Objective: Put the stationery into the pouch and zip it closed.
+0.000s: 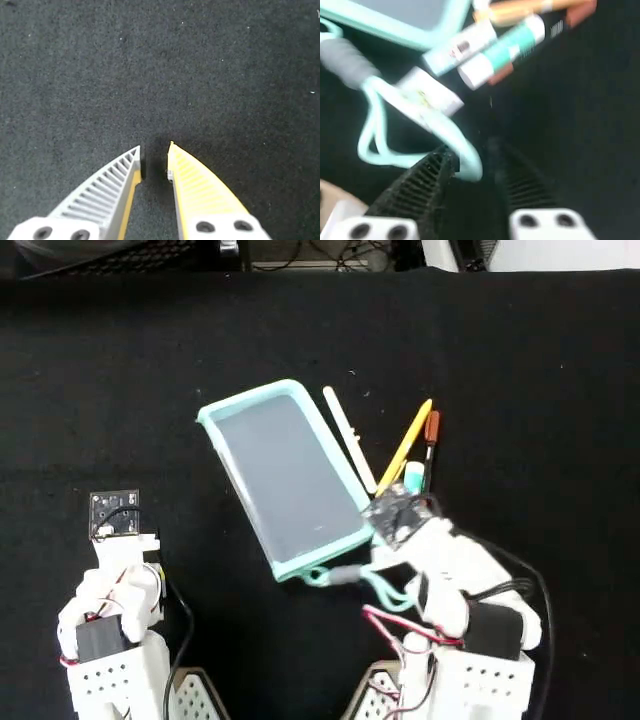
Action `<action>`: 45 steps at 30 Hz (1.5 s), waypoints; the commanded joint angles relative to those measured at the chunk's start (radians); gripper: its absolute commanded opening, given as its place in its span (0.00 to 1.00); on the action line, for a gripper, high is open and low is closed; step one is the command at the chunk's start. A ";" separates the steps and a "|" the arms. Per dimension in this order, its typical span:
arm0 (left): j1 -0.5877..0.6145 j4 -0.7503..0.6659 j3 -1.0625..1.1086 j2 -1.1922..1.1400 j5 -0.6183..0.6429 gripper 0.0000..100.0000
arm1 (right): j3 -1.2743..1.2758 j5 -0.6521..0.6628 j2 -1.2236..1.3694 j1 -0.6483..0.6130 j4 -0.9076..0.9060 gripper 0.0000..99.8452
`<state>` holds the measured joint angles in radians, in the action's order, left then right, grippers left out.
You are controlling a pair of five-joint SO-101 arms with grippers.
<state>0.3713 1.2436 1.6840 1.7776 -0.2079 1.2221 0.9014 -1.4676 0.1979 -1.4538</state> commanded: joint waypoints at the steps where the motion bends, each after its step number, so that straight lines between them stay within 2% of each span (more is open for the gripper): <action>1: 0.002 0.005 0.016 -0.005 -0.008 0.11 | 0.036 0.012 -0.016 0.071 0.071 0.25; 7: 0.002 0.005 0.016 -0.005 -0.008 0.11 | -0.008 -0.021 -0.012 0.031 0.046 0.25; 10: 0.002 0.005 0.016 -0.005 -0.008 0.11 | -0.070 -0.040 -0.008 -0.098 -0.051 0.25; 12: 0.004 0.005 0.016 -0.005 -0.008 0.11 | -0.076 -0.038 0.001 -0.183 -0.052 0.25; 17: 0.004 0.005 0.016 -0.005 -0.008 0.11 | -0.087 -0.046 0.162 -0.404 -0.034 0.25; 22: 0.004 0.005 0.016 -0.005 -0.008 0.11 | -0.077 -0.160 0.427 -0.594 0.081 0.25; 29: 0.002 0.005 0.016 -0.005 -0.008 0.11 | -0.077 -0.172 0.650 -0.632 0.242 0.25; 35: 0.002 0.005 0.016 -0.005 -0.008 0.11 | -0.058 -0.169 0.667 -0.643 0.293 0.25; 40: 0.002 0.005 0.016 -0.005 -0.008 0.11 | -0.005 -0.180 0.670 -0.755 0.334 0.25; 45: 0.002 0.005 0.016 -0.005 -0.008 0.11 | 0.044 -0.221 0.671 -0.763 0.420 0.25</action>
<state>0.3713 1.2436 1.6840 1.7776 -0.2079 1.2589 0.6989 -0.8002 -0.5524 -1.0733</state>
